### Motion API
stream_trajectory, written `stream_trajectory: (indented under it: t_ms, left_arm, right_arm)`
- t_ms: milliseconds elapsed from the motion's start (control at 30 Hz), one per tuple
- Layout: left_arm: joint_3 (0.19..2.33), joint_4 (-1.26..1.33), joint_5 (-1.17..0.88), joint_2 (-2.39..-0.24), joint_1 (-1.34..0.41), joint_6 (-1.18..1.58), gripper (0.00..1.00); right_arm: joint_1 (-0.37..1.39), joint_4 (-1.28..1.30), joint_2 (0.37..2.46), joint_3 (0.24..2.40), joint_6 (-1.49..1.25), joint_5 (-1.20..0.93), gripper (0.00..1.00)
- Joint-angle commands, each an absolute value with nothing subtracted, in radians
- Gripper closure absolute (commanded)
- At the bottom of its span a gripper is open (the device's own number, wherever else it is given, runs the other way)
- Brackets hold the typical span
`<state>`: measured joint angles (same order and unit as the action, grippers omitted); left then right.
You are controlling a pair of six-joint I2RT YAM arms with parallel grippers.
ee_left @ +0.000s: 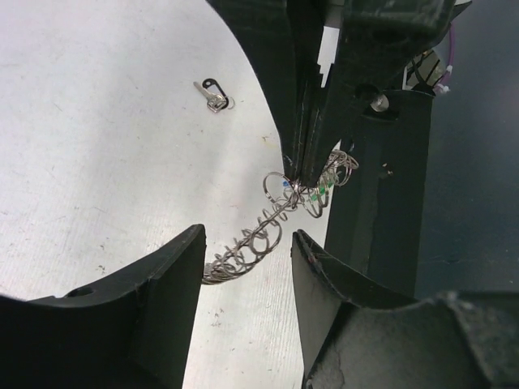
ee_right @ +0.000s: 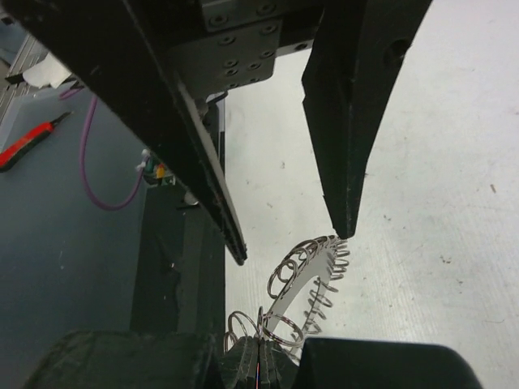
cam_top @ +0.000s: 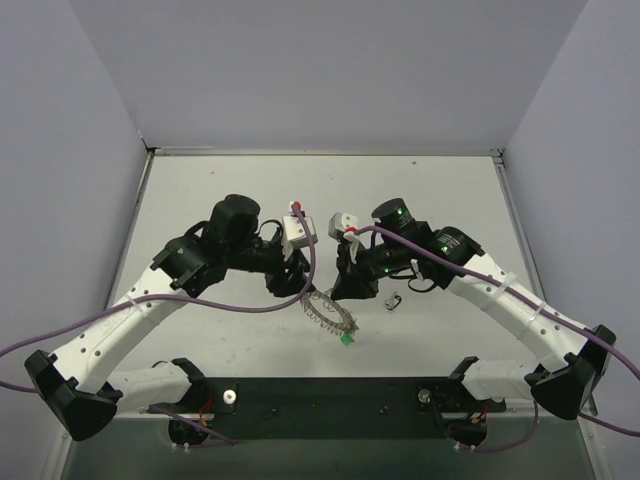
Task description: Put the keys on the keyring
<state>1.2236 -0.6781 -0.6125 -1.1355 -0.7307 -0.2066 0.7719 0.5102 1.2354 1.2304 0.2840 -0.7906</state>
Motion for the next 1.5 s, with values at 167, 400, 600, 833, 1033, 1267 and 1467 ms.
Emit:
stream_trajectory:
  t_ms: [167,400,600,833,1033,1267,1467]
  left_arm:
    - [1.301,-0.663,-0.805,-1.178,-0.735,-0.245,0.44]
    - [1.328,-0.69,-0.926,-1.255,-0.756,-0.262,0.43]
    - [1.351,-0.687,-0.925,-1.284,-0.79,-0.259,0.54]
    - [1.381,-0.719,-0.874,-1.333,-0.834,-0.268,0.64]
    - [1.404,-0.759,-0.833,-1.371,-0.867,-0.282,0.64]
    - [1.39,-0.75,-0.808,-1.381,-0.894,-0.27,0.65]
    - [1.289,-0.531,-0.747,-1.284,-0.896,-0.158,0.62]
  right_arm:
    - [0.788,0.643,1.229,1.316,0.379,-0.831,1.0]
    - [0.788,0.655,1.232,1.322,0.385,-0.853,1.0]
    - [0.787,0.653,1.235,1.325,0.387,-0.862,1.0]
    - [0.788,0.652,1.227,1.322,0.391,-0.861,1.0]
    - [0.788,0.65,1.216,1.318,0.393,-0.851,1.0]
    - [0.784,0.631,1.197,1.307,0.387,-0.825,1.0]
    - [0.779,0.577,1.163,1.267,0.364,-0.822,1.0]
